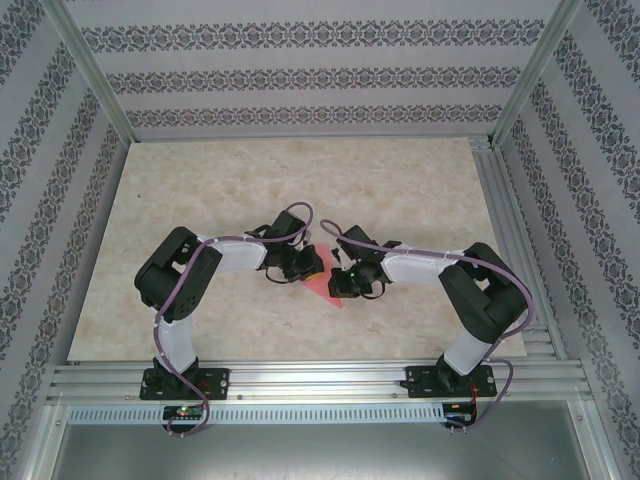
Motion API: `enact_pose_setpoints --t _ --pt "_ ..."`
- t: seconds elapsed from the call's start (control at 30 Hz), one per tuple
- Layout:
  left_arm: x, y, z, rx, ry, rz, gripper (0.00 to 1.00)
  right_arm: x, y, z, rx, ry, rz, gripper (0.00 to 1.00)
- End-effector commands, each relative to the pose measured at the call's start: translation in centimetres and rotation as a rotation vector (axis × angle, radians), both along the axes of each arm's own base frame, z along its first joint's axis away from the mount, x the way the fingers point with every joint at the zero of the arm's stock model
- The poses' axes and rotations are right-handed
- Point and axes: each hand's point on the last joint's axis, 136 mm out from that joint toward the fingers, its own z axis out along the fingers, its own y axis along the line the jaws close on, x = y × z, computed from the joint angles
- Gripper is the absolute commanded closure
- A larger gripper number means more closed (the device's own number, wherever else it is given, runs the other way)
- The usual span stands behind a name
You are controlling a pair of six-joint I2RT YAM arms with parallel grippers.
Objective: Fold a paper plane with a square sheet of paper (fold left side to right side)
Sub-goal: Fourth fold the wing at the center of the table.
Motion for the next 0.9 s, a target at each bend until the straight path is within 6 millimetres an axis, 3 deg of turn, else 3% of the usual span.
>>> enact_pose_setpoints --t 0.0,0.87 --pt "-1.3 2.0 -3.4 0.115 0.071 0.010 0.86 -4.1 -3.8 -2.1 -0.196 0.112 0.031 0.91" --pt "-1.4 2.3 -3.9 0.127 0.077 0.012 0.87 -7.1 -5.2 -1.6 -0.284 0.101 0.044 0.90"
